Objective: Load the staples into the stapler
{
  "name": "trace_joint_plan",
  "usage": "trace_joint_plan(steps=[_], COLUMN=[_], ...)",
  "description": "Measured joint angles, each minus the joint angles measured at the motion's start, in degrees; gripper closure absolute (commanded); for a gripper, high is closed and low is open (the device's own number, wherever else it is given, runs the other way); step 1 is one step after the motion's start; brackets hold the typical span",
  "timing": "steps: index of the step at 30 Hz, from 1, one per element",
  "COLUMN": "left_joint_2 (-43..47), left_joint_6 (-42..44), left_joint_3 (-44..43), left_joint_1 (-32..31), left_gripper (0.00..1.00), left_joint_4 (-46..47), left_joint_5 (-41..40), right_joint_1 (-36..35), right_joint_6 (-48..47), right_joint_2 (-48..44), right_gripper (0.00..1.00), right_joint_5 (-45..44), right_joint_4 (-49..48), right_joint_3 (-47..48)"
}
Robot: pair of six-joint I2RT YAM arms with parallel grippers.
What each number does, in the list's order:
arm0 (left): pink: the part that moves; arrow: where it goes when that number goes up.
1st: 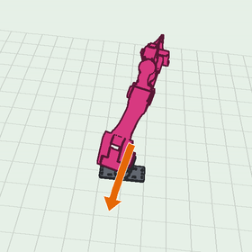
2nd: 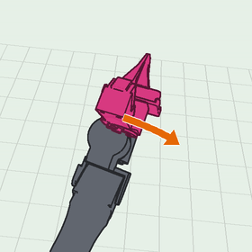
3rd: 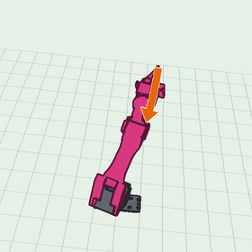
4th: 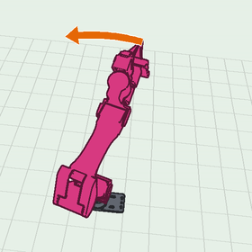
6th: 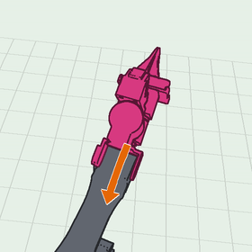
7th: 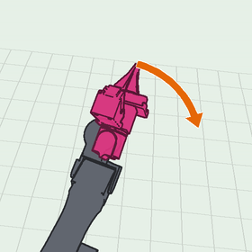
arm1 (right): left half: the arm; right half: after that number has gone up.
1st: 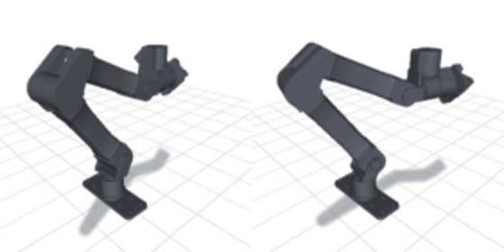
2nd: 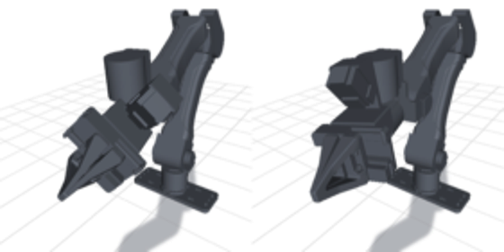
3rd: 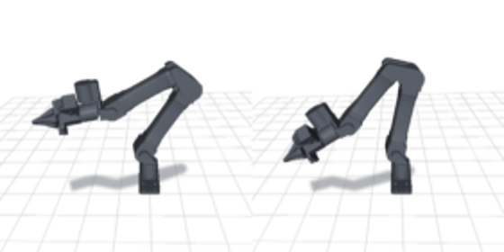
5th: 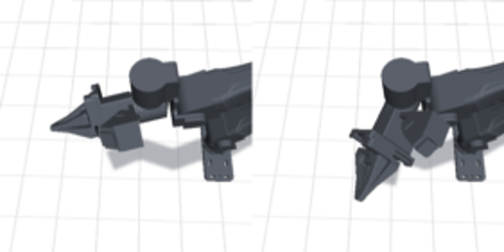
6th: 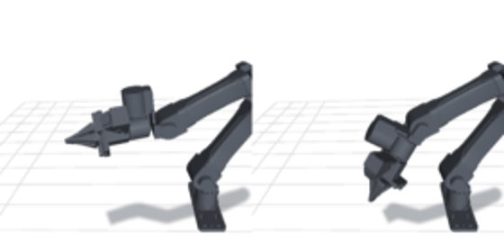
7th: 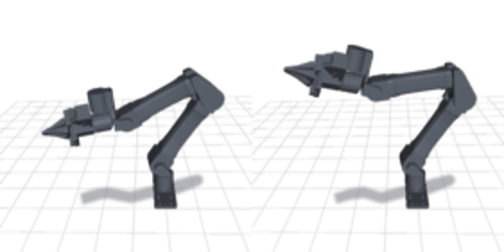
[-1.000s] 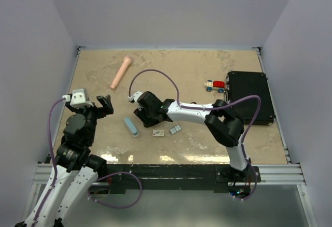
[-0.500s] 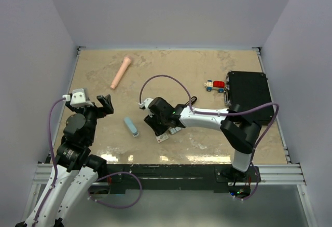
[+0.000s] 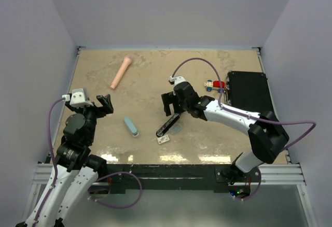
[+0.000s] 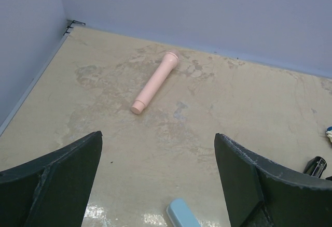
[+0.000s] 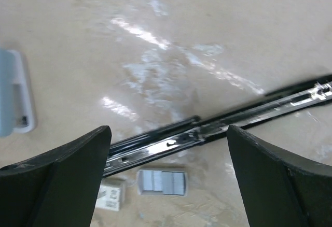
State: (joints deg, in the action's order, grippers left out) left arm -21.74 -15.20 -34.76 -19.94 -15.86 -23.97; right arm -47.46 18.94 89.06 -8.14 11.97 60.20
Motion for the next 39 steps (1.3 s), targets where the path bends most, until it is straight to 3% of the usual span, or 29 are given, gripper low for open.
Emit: trace_joint_plan(steps=[4,15,39], left_joint_2=[0.1,0.5,0.7], left_joint_6=[0.0,0.0,0.0], left_joint_3=[0.0,0.0,0.0], left_joint_1=[0.0,0.0,0.0], left_gripper=[0.07,0.07,0.07], left_joint_4=[0.0,0.0,0.4], left_joint_5=[0.1,0.4,0.8], right_joint_1=[4.4,6.1,-1.9], right_joint_6=[3.7,6.1,-7.3], right_joint_2=[1.5,9.6,22.7], right_gripper=[0.01,0.03,0.07], right_joint_5=[-0.3,2.4,9.3], right_joint_4=[-0.9,-6.1,-8.4], right_joint_3=[-3.8,-6.0,9.8])
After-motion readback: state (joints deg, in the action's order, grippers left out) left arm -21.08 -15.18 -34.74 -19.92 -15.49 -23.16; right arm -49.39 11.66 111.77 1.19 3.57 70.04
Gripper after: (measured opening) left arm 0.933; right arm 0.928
